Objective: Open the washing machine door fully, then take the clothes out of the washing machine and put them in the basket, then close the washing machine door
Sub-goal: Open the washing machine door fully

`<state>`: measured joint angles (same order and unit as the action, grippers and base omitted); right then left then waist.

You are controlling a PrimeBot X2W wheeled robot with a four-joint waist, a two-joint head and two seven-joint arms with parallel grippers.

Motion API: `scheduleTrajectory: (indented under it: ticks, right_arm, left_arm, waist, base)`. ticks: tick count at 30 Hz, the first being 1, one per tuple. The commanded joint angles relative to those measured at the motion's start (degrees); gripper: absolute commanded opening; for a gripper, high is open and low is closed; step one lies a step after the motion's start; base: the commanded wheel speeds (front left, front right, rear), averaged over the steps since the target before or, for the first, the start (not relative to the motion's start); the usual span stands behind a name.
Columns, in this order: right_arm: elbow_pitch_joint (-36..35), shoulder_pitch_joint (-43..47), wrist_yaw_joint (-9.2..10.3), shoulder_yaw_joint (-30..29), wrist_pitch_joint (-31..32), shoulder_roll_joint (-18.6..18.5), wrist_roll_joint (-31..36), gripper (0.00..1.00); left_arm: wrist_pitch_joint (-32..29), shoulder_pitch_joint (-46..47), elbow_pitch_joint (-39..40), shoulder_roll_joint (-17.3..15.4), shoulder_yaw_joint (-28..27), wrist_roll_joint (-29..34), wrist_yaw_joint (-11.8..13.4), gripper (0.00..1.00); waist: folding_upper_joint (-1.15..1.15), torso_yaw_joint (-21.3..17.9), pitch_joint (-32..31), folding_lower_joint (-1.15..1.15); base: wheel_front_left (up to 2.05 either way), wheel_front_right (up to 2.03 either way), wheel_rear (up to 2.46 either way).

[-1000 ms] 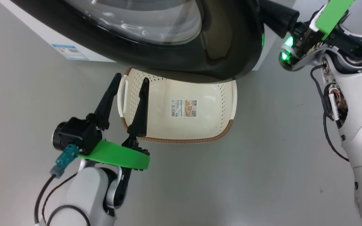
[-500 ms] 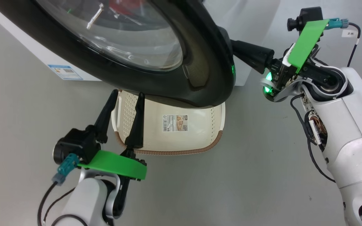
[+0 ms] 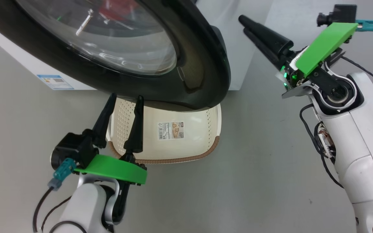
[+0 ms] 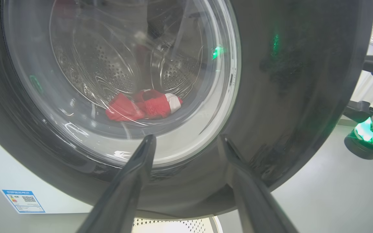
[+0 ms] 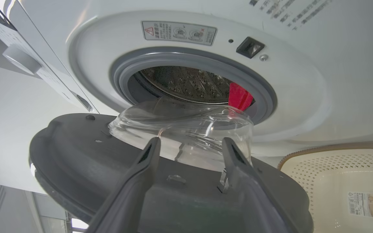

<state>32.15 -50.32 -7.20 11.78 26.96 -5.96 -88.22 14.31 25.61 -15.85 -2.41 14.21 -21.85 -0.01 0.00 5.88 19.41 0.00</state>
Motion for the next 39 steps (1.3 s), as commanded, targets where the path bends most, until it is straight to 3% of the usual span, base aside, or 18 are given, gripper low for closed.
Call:
scheduleTrajectory:
  ticks: [1,5,10,20,25,32,39]
  right_arm:
    - [-2.3,0.7,-0.29,0.3,-1.6,0.4,1.4,1.0]
    - [-3.2,2.6,-0.29,-0.4,-12.2,-1.1,7.5,1.0]
    - [-4.3,4.9,-0.29,3.1,-22.3,-3.9,16.7,1.0]
    - [-3.5,9.0,-0.29,8.6,-38.9,-6.4,32.2,1.0]
    - [-3.8,10.3,-0.29,7.6,-41.7,-6.5,45.5,1.0]
    - [-12.7,16.2,-0.29,-2.2,-41.9,-1.6,65.2,1.0]
    - [-20.7,22.6,-0.29,-6.2,-41.9,1.5,73.4,1.0]
  left_arm:
    - [0.7,-0.9,1.5,-1.2,-2.0,0.2,-0.1,1.0]
    - [0.7,-0.9,1.9,-1.4,-2.4,0.5,-0.6,1.0]
    - [0.7,-1.2,2.3,-1.7,-3.3,1.2,-0.3,1.0]
    - [0.7,-2.8,4.2,-1.8,-5.6,2.2,-0.2,1.0]
    - [0.7,-3.9,6.6,-1.7,-7.0,3.2,0.1,1.0]
    - [0.7,-5.0,8.5,-1.4,-8.2,4.5,0.3,1.0]
    - [0.7,-5.3,8.9,-1.2,-8.6,5.3,0.2,1.0]
  waist:
    - [0.0,-0.7,-0.2,0.0]
    - [0.0,-1.9,-0.3,0.0]
    - [0.0,-3.5,-0.4,0.0]
    - [0.0,-5.4,-1.0,0.0]
    - [0.0,-6.0,-0.8,0.0]
    - [0.0,-5.8,-0.4,0.0]
    - [0.0,-5.5,0.0,0.0]
  base:
    - [0.0,0.0,0.0]
    - [0.0,0.0,0.0]
    - [0.0,0.0,0.0]
    - [0.0,0.0,0.0]
    - [0.0,0.0,0.0]
    - [0.0,0.0,0.0]
    - [0.0,0.0,0.0]
